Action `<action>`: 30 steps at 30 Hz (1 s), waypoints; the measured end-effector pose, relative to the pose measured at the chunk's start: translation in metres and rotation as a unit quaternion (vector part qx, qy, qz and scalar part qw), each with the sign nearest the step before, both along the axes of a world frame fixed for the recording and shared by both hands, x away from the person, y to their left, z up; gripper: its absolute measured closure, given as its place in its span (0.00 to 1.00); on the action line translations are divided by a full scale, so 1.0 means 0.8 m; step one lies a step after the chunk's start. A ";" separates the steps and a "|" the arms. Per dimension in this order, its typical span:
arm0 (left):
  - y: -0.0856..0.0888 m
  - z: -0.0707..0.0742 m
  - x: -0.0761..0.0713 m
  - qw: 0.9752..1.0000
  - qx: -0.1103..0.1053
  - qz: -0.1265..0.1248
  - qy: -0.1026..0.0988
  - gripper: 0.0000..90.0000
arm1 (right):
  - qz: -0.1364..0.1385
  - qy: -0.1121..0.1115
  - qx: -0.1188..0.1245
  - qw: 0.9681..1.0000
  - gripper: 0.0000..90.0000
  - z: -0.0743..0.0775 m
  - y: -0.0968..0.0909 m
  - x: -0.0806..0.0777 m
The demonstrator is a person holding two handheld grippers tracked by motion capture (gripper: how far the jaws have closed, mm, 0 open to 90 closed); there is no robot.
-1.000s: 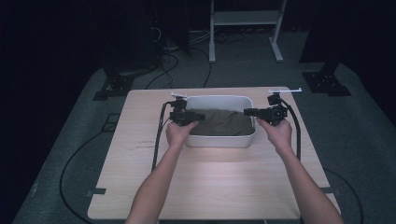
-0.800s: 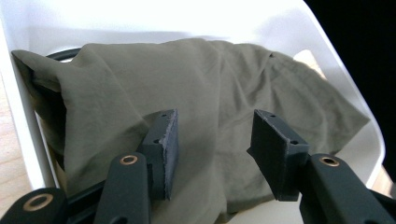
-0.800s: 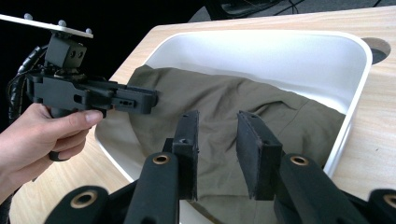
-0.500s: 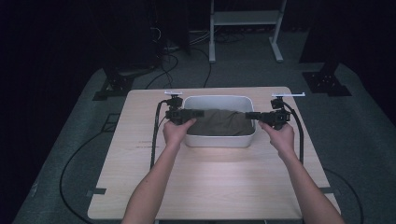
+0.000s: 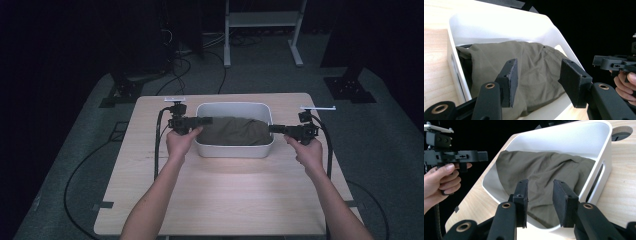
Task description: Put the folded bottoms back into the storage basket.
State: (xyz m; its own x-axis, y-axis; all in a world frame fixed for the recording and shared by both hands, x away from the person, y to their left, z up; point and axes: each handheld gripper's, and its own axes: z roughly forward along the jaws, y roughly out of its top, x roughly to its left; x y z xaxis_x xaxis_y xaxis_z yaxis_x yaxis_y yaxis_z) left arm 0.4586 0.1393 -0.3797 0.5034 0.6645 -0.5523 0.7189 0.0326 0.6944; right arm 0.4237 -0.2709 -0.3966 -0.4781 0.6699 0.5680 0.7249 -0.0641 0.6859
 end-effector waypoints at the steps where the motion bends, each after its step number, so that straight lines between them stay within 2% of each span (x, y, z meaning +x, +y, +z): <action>1: 0.001 0.002 -0.002 1.000 -0.002 -0.001 -0.001 0.53 | 0.001 0.002 0.000 1.000 0.71 0.000 -0.002 -0.001; 6: 0.005 0.008 -0.011 1.000 -0.013 -0.003 -0.008 0.53 | 0.004 0.002 0.008 1.000 0.71 -0.002 -0.011 -0.008; 13: 0.012 0.003 -0.021 1.000 -0.006 -0.014 -0.015 0.53 | 0.003 0.005 0.018 1.000 0.71 -0.007 -0.024 -0.016; 16: 0.015 0.002 -0.026 1.000 -0.011 -0.016 -0.018 0.53 | 0.004 0.005 0.026 1.000 0.71 -0.009 -0.028 -0.019; 25: 0.018 0.000 -0.044 0.999 -0.015 -0.028 -0.024 0.53 | 0.009 0.009 0.021 1.000 0.70 -0.014 -0.034 -0.030; 30: 0.018 0.001 -0.051 0.999 -0.016 -0.034 -0.029 0.53 | 0.012 0.004 0.027 1.000 0.70 -0.015 -0.036 -0.035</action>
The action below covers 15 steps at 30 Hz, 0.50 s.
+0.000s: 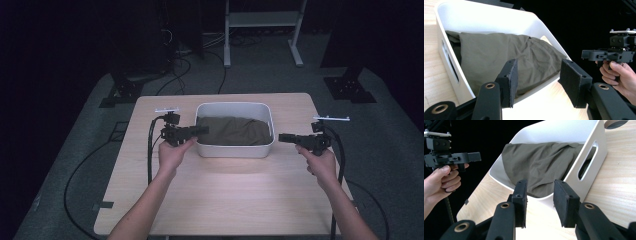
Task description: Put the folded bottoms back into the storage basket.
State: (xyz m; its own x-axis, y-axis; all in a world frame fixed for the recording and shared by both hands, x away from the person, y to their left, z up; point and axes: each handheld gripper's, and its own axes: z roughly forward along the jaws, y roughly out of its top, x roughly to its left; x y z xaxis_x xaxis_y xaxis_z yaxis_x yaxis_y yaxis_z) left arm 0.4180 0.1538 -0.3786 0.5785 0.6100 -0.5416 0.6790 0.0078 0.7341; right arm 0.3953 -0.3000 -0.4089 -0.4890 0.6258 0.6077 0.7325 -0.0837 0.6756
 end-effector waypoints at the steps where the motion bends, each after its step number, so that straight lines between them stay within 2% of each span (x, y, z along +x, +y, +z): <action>1: -0.001 0.000 -0.002 1.000 -0.004 0.001 0.001 0.53 | 0.001 0.000 0.001 1.000 0.70 -0.001 0.000 -0.001; 15: 0.007 -0.008 -0.026 1.000 -0.010 -0.012 -0.001 0.51 | 0.009 0.000 0.009 1.000 0.69 -0.009 -0.008 -0.021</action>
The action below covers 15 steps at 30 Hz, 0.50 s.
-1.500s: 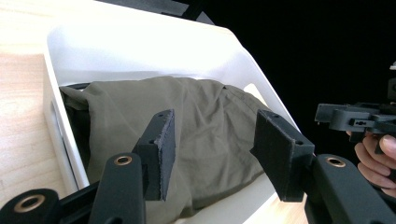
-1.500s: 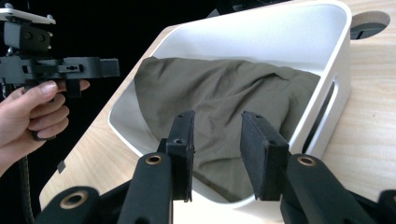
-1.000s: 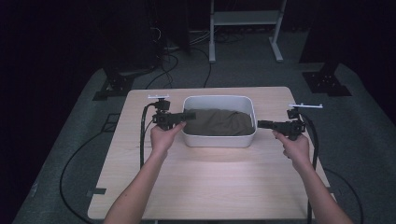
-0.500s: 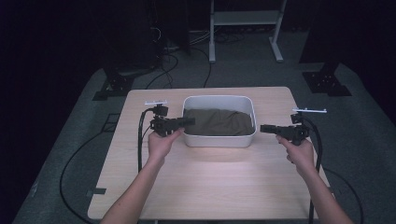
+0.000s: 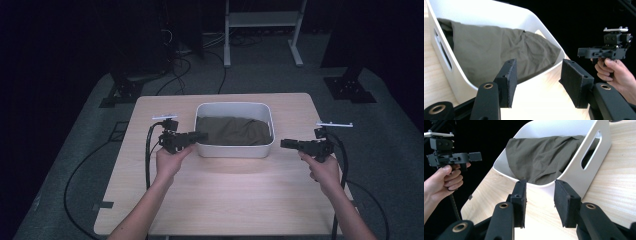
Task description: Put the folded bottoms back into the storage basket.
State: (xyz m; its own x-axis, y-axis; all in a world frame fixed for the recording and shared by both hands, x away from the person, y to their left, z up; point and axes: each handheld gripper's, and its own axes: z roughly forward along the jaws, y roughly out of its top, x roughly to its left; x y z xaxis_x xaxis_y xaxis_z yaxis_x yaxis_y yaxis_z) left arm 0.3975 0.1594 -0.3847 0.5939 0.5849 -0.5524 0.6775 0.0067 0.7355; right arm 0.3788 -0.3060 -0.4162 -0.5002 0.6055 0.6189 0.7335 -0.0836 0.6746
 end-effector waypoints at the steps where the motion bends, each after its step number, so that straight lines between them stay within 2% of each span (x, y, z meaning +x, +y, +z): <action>1: 0.001 -0.001 -0.001 1.000 0.000 -0.001 -0.002 0.51 | 0.000 0.000 0.000 1.000 0.68 -0.001 -0.001 -0.001; 8: 0.008 -0.006 -0.014 1.000 -0.004 -0.003 -0.002 0.51 | 0.003 -0.001 0.006 1.000 0.66 -0.005 -0.005 -0.010; 13: 0.012 -0.010 -0.023 1.000 0.001 -0.005 -0.004 0.50 | 0.003 0.004 0.012 1.000 0.62 -0.009 -0.007 -0.017; 15: 0.012 -0.012 -0.026 1.000 0.005 -0.007 -0.003 0.50 | 0.003 0.004 0.003 1.000 0.60 -0.010 -0.008 -0.019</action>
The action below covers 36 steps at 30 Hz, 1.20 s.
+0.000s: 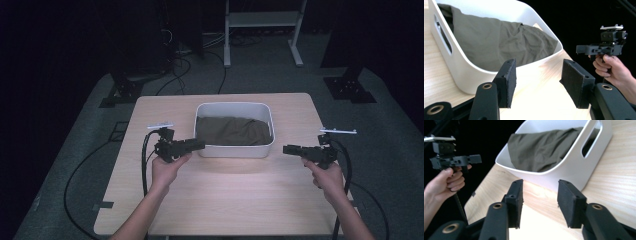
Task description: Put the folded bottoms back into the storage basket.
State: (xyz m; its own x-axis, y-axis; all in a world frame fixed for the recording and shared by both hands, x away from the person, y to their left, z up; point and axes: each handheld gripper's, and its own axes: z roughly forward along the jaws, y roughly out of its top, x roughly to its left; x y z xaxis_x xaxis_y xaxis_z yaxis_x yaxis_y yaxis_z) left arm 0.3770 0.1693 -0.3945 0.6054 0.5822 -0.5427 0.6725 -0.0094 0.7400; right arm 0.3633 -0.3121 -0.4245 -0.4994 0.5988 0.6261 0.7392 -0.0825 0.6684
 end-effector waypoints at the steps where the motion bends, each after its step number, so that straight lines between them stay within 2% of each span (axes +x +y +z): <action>1: 0.000 -0.001 -0.001 1.000 -0.004 0.002 0.001 0.50 | -0.003 -0.002 0.000 1.000 0.59 -0.001 0.000 -0.001; 9: 0.005 -0.007 -0.014 1.000 -0.009 0.009 -0.009 0.49 | -0.003 -0.002 0.006 1.000 0.52 -0.009 -0.006 -0.013; 17: 0.009 -0.019 -0.024 1.000 -0.020 0.010 0.002 0.46 | -0.004 -0.001 0.019 1.000 0.46 -0.017 -0.012 -0.023; 25: 0.013 -0.029 -0.037 1.000 -0.011 0.006 -0.001 0.45 | -0.004 0.003 0.025 1.000 0.38 -0.028 -0.021 -0.034; 36: 0.023 -0.044 -0.051 1.000 -0.015 0.015 0.006 0.40 | -0.005 0.005 0.022 1.000 0.36 -0.040 -0.028 -0.046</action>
State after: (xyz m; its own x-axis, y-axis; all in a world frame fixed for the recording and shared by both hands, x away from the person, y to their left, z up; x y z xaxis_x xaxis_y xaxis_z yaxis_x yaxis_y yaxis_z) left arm 0.3359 0.1878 -0.4295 0.5817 0.5832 -0.5671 0.6810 0.0321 0.7316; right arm 0.3265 -0.3344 -0.4565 -0.4879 0.5749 0.6568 0.7446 -0.1185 0.6569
